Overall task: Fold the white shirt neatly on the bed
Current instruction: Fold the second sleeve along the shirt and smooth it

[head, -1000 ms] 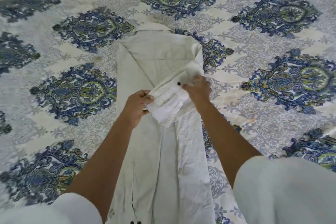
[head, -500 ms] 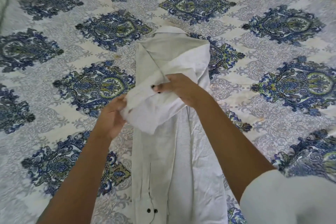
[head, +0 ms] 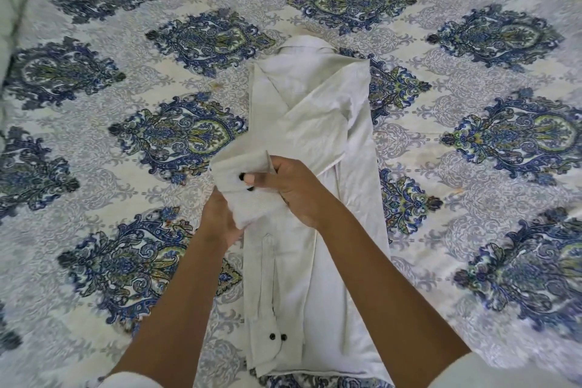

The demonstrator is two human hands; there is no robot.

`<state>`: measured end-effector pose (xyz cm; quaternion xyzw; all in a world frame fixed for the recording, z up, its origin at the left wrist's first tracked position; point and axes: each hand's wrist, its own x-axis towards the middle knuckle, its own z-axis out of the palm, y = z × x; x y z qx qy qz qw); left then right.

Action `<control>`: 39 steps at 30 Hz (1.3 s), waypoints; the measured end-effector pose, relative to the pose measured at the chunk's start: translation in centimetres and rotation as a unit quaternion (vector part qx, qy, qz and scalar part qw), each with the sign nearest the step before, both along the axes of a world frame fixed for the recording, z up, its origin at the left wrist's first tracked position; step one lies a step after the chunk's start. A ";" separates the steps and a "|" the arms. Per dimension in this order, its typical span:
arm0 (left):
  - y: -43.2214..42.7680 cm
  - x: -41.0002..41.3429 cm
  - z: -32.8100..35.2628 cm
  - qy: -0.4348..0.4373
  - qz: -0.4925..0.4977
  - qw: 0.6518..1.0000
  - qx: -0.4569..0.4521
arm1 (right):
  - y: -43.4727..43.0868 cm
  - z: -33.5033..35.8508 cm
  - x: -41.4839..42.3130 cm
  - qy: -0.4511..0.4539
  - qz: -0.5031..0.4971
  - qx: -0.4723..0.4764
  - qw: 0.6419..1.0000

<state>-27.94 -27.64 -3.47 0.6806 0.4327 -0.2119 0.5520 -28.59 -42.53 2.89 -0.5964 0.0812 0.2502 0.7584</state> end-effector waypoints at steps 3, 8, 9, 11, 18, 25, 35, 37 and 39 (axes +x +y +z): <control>-0.5 -1.8 0.7 0.107 -0.044 0.981 -0.154 | 0.4 0.2 -0.7 -0.002 0.012 0.047 0.999; -2.5 -2.4 0.4 0.066 -0.012 0.920 -0.386 | 0.8 1.0 -0.8 0.026 -0.058 0.196 0.979; -3.3 -2.3 0.8 0.034 0.018 0.909 -0.415 | 0.6 1.2 -0.8 0.029 -0.065 0.214 0.974; -4.4 -1.2 0.9 -0.067 0.092 0.893 -0.436 | -0.3 1.5 -0.9 0.022 -0.073 0.241 0.967; -2.0 3.0 0.9 -0.139 0.334 0.857 -0.366 | -6.1 0.3 -3.1 0.054 -0.087 0.301 0.948; -5.3 2.0 0.9 -0.123 0.259 0.907 -0.309 | -13.6 -4.4 -9.4 0.108 -0.182 0.284 0.935; -7.7 2.5 -1.0 -0.175 0.034 0.933 -0.311 | -18.7 -9.4 -16.7 0.281 -0.148 -0.055 0.947; -7.9 2.3 -1.7 -0.145 -0.005 0.953 -0.266 | -18.1 -10.7 -17.3 0.320 -0.091 -0.161 0.929; -7.9 1.6 -2.8 -0.114 0.005 0.969 -0.219 | -17.3 -11.3 -17.7 0.360 -0.082 -0.147 0.918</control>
